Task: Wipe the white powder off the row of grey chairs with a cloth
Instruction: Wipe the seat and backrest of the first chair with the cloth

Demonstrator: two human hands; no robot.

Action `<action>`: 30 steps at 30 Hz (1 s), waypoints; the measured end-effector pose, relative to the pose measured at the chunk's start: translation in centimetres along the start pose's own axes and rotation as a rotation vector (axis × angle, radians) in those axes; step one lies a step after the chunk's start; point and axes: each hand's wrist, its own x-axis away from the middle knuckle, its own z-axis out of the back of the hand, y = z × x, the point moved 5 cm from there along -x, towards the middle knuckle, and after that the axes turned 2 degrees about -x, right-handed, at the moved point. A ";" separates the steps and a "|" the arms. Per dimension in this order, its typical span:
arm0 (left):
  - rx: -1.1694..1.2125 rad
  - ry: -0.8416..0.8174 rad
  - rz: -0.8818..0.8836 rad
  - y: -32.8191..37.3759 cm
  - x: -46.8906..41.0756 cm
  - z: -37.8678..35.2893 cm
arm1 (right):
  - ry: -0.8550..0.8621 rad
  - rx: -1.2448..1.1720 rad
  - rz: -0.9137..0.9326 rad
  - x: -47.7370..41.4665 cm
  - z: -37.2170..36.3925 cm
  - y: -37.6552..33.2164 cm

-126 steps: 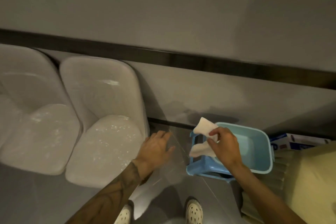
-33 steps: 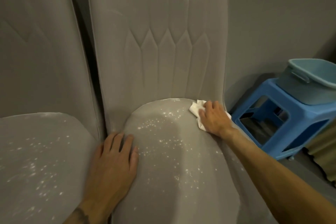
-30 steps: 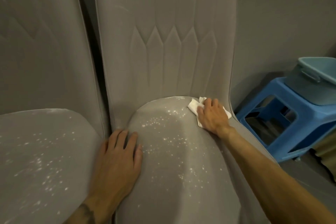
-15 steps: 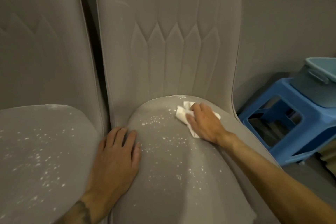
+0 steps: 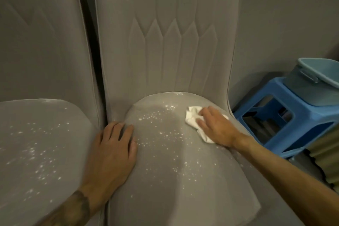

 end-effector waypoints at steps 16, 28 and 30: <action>0.004 -0.012 -0.022 -0.1 0.1 0.1 | 0.112 0.026 -0.331 2.1 1.6 3.2; 0.047 -0.026 0.004 -0.1 0.0 0.3 | 0.138 -0.007 -0.392 3.4 1.2 4.6; 0.053 -0.026 0.002 -0.1 0.1 0.3 | 0.129 -0.037 -0.334 4.5 0.5 2.2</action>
